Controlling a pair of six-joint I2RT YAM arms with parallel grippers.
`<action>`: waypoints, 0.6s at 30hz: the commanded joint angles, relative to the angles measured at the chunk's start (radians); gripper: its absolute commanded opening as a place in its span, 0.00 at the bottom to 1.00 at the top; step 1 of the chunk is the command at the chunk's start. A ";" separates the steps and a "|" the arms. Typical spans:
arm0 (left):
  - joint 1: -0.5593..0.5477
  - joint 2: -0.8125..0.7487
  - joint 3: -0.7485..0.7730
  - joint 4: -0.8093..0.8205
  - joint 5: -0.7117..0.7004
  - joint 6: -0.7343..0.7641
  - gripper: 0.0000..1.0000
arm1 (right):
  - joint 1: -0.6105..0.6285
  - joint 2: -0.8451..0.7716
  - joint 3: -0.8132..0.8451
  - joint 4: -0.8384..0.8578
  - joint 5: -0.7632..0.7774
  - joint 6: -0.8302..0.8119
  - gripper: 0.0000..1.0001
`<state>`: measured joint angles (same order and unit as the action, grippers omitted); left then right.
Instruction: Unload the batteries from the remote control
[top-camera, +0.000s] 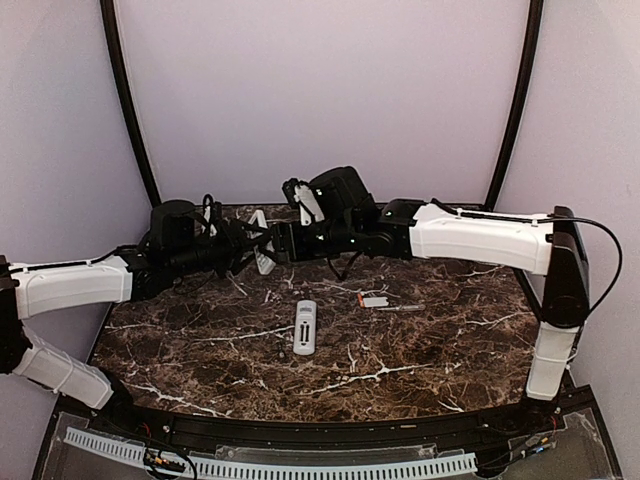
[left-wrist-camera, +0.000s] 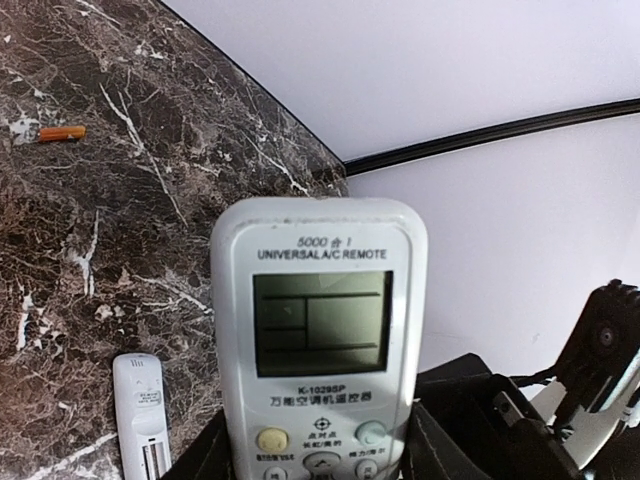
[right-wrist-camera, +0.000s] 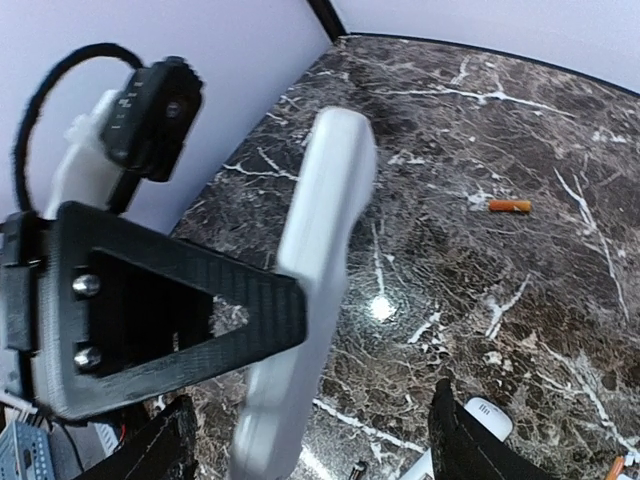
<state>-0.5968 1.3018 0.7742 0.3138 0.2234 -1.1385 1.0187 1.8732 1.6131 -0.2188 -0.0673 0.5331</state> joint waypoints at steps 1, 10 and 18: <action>-0.011 -0.007 0.010 0.080 -0.034 -0.053 0.06 | 0.032 0.074 0.097 -0.118 0.150 -0.025 0.74; -0.018 0.025 0.010 0.074 -0.029 -0.067 0.07 | 0.046 0.127 0.168 -0.130 0.201 -0.017 0.15; -0.010 0.041 0.094 -0.142 -0.042 0.062 0.59 | 0.012 0.123 0.152 -0.232 0.324 -0.006 0.00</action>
<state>-0.6090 1.3460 0.8036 0.3447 0.1905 -1.1683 1.0630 1.9900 1.7599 -0.3710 0.1234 0.5537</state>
